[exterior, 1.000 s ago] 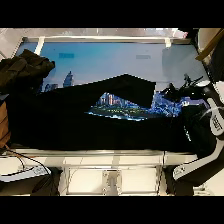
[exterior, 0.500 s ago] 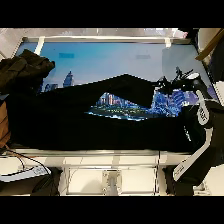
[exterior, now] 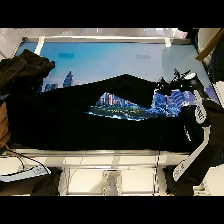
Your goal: Fold the clothes and pants, and hang the long-sleeved shirts on hangers.
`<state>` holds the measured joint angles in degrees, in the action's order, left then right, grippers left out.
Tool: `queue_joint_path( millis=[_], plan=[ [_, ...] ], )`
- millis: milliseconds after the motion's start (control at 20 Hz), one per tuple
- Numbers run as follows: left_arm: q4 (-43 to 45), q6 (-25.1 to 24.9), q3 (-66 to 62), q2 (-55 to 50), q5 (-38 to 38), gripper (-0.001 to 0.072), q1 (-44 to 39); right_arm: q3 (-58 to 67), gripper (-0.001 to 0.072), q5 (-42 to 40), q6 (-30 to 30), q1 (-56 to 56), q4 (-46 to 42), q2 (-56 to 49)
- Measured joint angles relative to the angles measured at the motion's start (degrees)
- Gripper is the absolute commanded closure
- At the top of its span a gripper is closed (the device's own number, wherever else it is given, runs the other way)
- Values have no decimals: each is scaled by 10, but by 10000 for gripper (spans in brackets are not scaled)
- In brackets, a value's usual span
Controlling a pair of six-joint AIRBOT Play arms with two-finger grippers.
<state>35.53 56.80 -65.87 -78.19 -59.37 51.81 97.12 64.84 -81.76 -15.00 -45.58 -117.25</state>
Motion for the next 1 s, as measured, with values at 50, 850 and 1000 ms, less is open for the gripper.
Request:
queue_joint_path(
  millis=[50, 850, 1000],
  plan=[
    [0, 0, 0, 0, 0, 696, 0, 0, 325, 0, -1, 0, 0, -1],
    [-18, 0, 0, 2, -4, 695, 0, 149, 705, 26, 9, 5, -17, 3],
    [-53, 0, 0, 3, -4, 696, 0, 191, 708, 37, 75, -2, -44, 45]
  ],
)
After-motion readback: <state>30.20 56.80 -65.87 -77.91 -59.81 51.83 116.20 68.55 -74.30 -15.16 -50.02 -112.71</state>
